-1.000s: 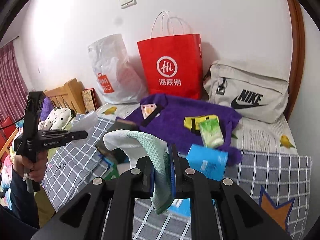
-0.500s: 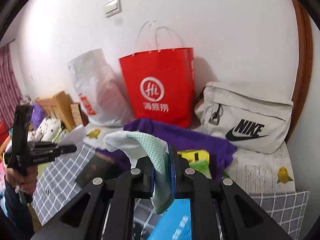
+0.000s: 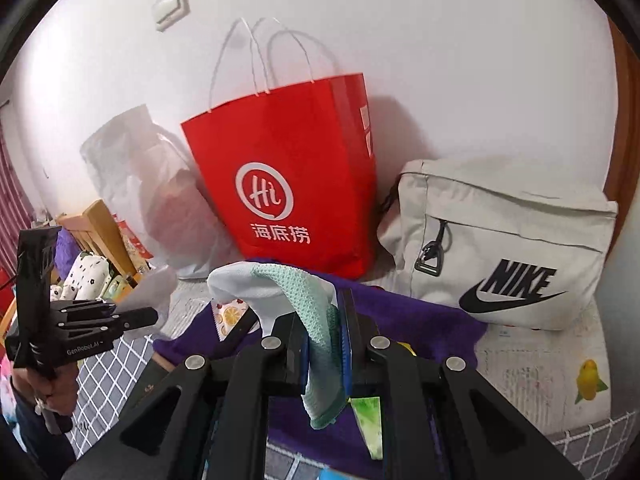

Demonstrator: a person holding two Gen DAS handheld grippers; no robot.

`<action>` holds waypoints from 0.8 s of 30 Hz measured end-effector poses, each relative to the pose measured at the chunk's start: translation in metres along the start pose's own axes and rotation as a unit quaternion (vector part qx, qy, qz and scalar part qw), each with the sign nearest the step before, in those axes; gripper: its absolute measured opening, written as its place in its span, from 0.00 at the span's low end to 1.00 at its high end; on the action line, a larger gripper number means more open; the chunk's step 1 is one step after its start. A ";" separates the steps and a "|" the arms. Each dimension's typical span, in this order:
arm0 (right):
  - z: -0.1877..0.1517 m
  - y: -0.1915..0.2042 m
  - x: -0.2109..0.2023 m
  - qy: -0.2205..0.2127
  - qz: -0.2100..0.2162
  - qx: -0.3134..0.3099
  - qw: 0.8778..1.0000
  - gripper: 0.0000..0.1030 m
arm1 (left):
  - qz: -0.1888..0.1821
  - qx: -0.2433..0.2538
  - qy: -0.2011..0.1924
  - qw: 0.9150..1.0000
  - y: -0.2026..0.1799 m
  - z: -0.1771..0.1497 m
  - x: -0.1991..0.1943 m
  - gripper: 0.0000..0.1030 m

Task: Organize soft objects
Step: 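Carry the mesh bag and mint green cloth over the purple towel, then lower the mesh bag and cloth onto the purple towel and open both tools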

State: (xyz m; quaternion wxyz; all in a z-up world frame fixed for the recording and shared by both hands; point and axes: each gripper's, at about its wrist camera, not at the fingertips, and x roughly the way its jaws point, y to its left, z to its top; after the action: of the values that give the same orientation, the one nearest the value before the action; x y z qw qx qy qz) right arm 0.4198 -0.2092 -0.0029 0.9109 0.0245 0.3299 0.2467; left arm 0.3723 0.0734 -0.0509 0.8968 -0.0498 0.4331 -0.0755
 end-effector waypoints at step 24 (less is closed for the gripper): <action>-0.023 -0.031 0.100 0.114 -0.011 -0.023 0.993 0.14 | 0.003 -0.008 0.082 0.997 0.006 0.007 0.101 0.12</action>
State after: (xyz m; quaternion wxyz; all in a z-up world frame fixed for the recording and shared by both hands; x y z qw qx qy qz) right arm 0.4856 -0.1919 -0.0861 0.8701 -0.0281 0.4264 0.2455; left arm 0.4406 0.0617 -0.1252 0.8578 -0.0497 0.5062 -0.0735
